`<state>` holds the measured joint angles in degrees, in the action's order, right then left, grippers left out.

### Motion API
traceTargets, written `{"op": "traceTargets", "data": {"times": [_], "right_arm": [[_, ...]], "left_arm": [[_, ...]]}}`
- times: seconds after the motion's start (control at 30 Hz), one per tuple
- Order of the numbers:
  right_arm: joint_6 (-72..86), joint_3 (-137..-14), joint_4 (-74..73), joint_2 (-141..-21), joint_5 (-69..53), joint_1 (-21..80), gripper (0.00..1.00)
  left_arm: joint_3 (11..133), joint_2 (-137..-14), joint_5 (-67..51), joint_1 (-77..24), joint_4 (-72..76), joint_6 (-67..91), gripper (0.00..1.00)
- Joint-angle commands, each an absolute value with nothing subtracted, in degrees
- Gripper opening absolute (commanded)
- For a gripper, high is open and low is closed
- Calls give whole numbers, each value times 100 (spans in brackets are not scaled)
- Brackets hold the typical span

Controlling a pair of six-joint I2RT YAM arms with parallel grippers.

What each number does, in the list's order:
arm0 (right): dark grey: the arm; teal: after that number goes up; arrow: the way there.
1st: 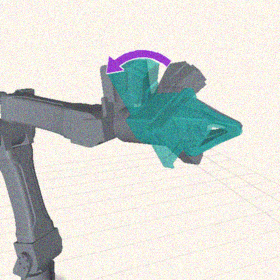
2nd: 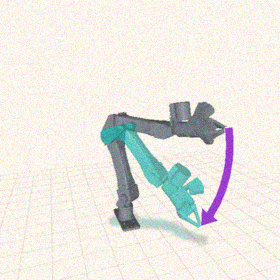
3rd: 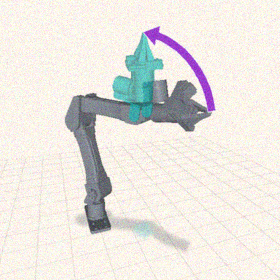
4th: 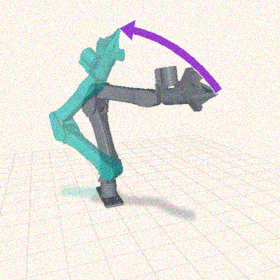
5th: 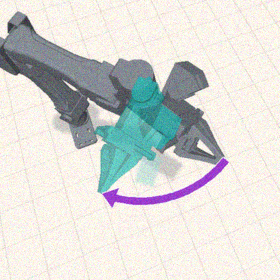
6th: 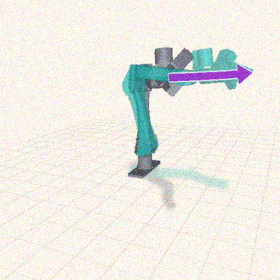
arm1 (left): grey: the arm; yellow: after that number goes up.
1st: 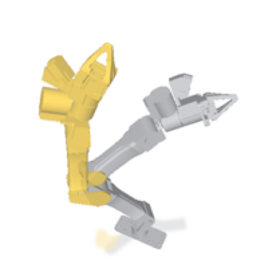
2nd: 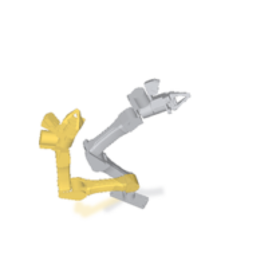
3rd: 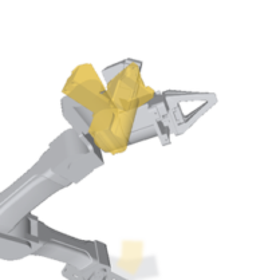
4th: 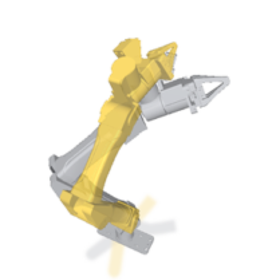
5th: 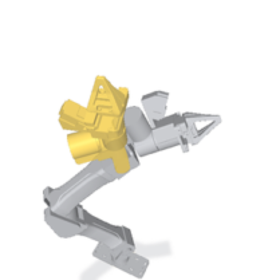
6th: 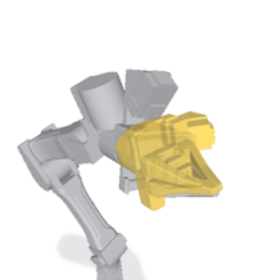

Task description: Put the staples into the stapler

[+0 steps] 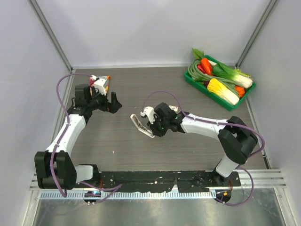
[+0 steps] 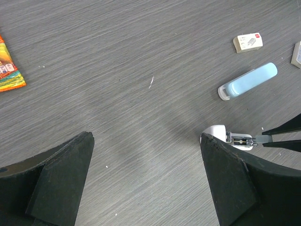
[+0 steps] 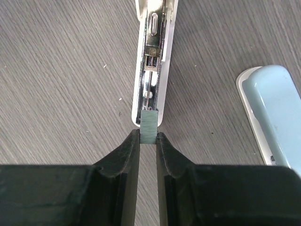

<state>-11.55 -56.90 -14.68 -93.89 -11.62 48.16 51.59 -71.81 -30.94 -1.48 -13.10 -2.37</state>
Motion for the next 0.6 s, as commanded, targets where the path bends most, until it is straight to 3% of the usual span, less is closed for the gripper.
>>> {"op": "traceTargets", "data": {"times": [0.0, 0.57], "right_arm": [[-1178, -5959, -1231, -9474, -1160, 4843, 14], [-1204, -6082, -1266, -9562, -1064, 4957, 15]], "left_arm": [[5133, -7049, -3243, -114, -1090, -176, 100], [5115, -7093, -3322, -123, -1063, -158, 100]]}}
